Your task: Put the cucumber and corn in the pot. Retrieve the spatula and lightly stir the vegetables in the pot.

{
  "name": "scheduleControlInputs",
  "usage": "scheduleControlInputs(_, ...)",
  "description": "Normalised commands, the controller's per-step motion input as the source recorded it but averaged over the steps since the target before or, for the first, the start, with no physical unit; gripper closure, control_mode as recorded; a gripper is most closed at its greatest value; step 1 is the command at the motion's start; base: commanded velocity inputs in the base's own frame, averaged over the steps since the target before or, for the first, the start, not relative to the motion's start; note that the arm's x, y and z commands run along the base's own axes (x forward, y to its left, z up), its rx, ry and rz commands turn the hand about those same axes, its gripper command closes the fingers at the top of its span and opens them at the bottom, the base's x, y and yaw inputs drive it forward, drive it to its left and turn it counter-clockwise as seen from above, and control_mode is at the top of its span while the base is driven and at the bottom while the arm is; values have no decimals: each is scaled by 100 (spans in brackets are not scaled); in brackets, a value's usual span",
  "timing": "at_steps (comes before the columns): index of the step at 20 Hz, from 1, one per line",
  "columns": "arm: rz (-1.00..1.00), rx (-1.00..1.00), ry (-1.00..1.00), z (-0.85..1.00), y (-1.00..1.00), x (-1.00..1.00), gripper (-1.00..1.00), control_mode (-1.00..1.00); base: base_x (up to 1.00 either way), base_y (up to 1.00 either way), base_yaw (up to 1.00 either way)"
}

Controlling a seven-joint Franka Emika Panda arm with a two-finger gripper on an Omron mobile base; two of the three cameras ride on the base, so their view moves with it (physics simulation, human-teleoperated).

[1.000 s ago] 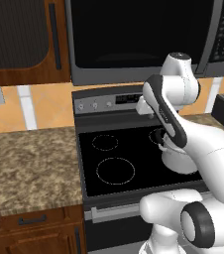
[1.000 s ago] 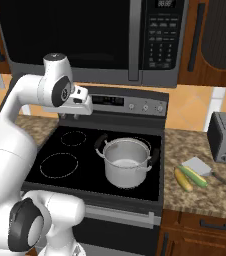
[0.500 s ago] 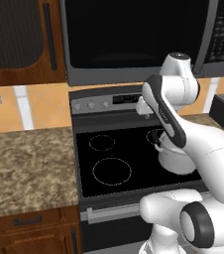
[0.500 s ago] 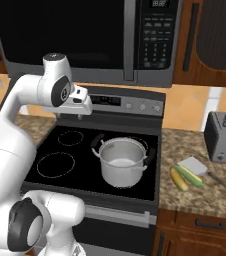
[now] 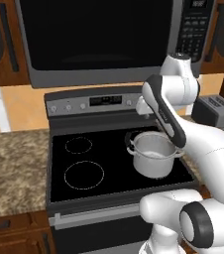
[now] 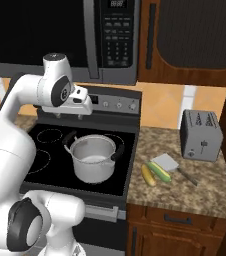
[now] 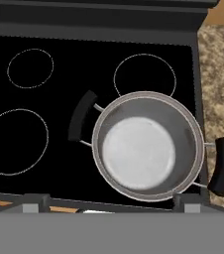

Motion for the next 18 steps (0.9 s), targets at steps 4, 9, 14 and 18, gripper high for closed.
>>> scheduleControlInputs(4,0,0,0,0,0,0,-100,100,0,-54,0)
scheduleControlInputs(9,0,0,0,0,0,0,-100,100,0,-53,0)
scheduleControlInputs(14,0,0,0,0,0,0,-100,100,0,-55,0)
scheduleControlInputs(18,0,0,0,0,0,0,-100,100,5,-43,0)
